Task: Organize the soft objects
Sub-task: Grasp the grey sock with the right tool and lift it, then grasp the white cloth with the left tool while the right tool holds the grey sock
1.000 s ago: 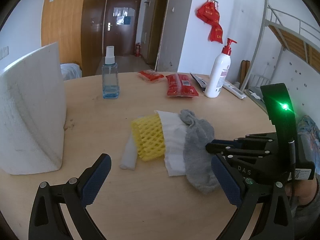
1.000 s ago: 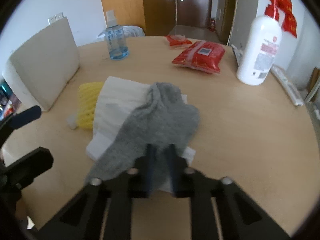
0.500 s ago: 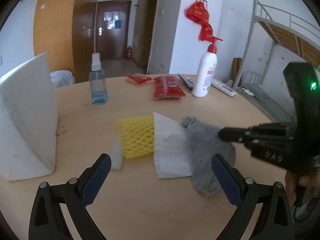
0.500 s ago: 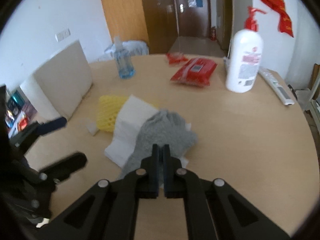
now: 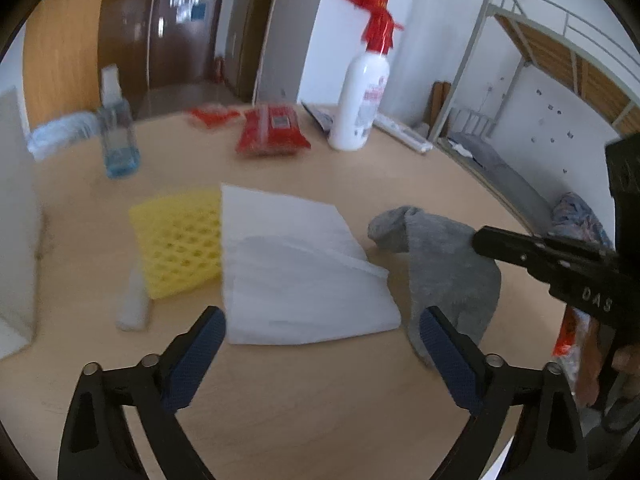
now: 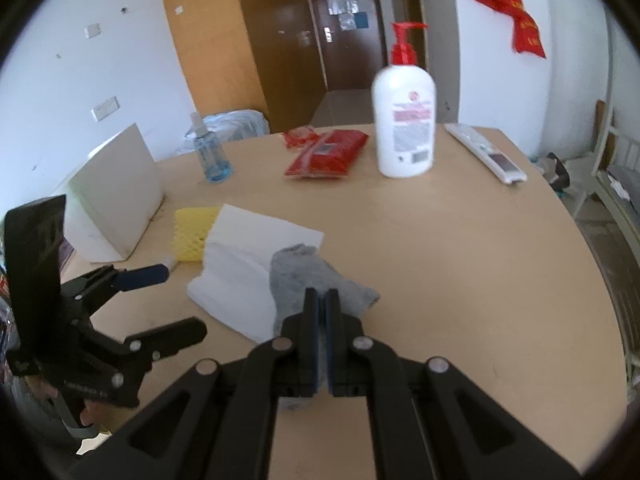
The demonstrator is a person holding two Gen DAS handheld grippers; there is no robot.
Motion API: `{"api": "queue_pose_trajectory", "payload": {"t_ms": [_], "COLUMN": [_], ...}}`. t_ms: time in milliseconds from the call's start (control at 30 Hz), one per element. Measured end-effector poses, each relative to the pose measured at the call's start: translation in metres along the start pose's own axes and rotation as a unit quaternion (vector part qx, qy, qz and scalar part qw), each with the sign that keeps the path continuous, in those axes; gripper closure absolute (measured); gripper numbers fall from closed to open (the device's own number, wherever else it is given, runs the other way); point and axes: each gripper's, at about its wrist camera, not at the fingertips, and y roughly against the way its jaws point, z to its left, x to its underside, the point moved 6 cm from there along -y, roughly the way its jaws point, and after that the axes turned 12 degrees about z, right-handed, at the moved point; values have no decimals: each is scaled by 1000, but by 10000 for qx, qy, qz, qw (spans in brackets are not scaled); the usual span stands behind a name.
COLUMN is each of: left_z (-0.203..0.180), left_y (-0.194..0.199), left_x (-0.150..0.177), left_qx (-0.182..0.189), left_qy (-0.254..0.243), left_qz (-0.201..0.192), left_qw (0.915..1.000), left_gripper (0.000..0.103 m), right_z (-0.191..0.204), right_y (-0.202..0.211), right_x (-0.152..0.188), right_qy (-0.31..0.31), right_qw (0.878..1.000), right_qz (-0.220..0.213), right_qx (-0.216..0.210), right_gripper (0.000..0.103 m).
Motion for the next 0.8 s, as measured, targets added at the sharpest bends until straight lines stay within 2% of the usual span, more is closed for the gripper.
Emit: {"api": "queue_pose_trajectory", "payload": {"t_ms": [100, 267, 400, 500, 567, 633, 700, 767, 800], "left_z": [-1, -2, -1, -1, -2, -3, -3, -2, -1], "left_y": [-16, -31, -38, -40, -42, -44, -45, -45, -45], "left_x": [-3, -2, -3, -4, -4, -4, -4, -5, -5], "left_qx": [129, 127, -71, -203, -393, -732, -949, -970, -991], "left_qy": [118, 166, 162, 123, 35, -105, -199, -200, -214], "left_qz": [321, 567, 634, 626, 611, 609, 602, 598, 592], "left_qw": [9993, 9982, 9978, 9978, 9974, 9954, 9935, 9933, 9931], "left_gripper": [16, 26, 32, 40, 54, 58, 74, 93, 96], "right_z": [-7, -14, -18, -21, -22, -22, -22, -22, -22], "right_y": [-4, -6, -9, -13, -14, -15, -16, -17, -16], "right_x": [8, 17, 21, 24, 26, 27, 28, 28, 28], "right_qy": [-96, -162, -207, -233, -237, -227, -224, -223, -226], "right_qw": [9999, 9998, 9996, 9995, 9995, 9994, 9994, 9994, 9994], "right_qz": [56, 125, 139, 174, 188, 202, 211, 219, 217], "right_qx": [2, -39, -88, -121, -133, -148, -160, -160, -161], "right_gripper": [98, 98, 98, 98, 98, 98, 98, 98, 98]}}
